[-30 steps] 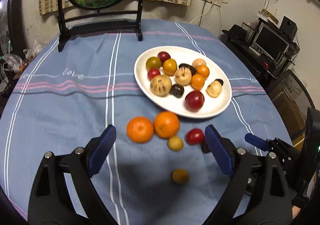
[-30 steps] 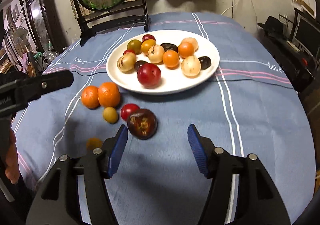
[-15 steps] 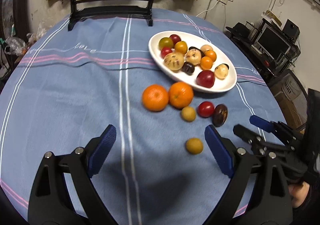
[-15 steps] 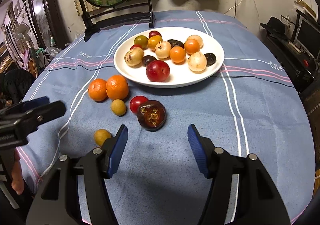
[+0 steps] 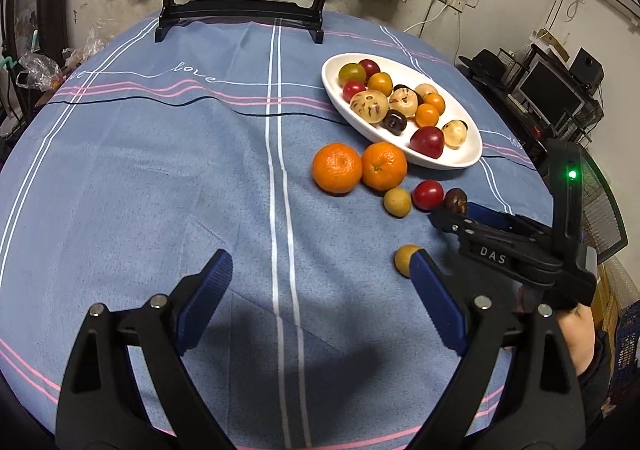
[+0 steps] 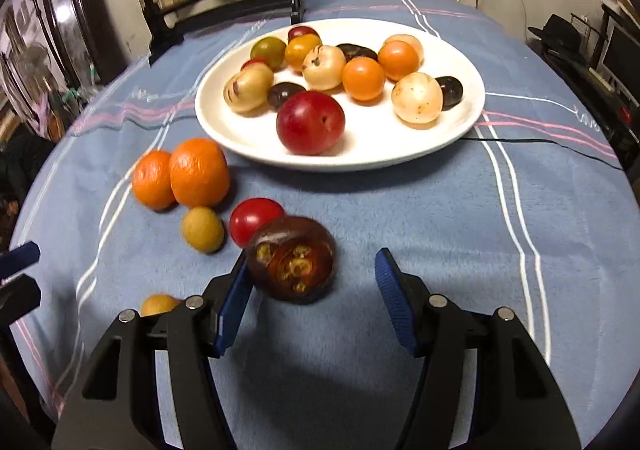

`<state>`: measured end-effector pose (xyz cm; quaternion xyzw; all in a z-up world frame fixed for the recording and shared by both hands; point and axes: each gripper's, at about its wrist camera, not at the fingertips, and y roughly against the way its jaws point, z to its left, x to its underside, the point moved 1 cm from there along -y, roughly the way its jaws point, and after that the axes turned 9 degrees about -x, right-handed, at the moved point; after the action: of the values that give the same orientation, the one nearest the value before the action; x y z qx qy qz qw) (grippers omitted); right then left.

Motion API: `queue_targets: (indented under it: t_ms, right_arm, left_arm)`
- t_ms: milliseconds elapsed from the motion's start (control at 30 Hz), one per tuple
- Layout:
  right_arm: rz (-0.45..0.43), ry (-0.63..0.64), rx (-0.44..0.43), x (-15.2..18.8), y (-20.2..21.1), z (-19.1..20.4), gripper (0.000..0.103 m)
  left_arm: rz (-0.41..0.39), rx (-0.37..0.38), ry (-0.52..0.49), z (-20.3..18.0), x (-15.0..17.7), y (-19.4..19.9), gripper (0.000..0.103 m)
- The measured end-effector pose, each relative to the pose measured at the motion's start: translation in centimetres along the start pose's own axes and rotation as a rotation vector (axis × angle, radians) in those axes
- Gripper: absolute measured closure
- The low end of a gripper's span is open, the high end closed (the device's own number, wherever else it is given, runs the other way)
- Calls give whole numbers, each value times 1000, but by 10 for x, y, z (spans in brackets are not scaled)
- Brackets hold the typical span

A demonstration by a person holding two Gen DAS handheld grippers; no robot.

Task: Organize fruits
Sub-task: 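Grasp the dark purple tomato with the right tool while the left tool grasps a small yellow fruit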

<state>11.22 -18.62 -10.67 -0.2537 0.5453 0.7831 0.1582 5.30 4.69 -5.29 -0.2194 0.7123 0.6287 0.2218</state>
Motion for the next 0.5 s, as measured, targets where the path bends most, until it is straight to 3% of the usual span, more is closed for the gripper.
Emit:
queue_targets:
  t_ms: [67, 267, 500]
  right_arm:
    - [-10, -6, -45, -1, 2, -2, 65]
    - [-16, -21, -79, 4, 17, -1, 65]
    - [-94, -14, -88, 17, 66, -1, 64]
  left_arm:
    - [1, 3, -5, -3, 0, 1, 11]
    - [8, -2, -43, -15, 2, 1, 11]
    - [11, -2, -151, -47, 7, -6, 11]
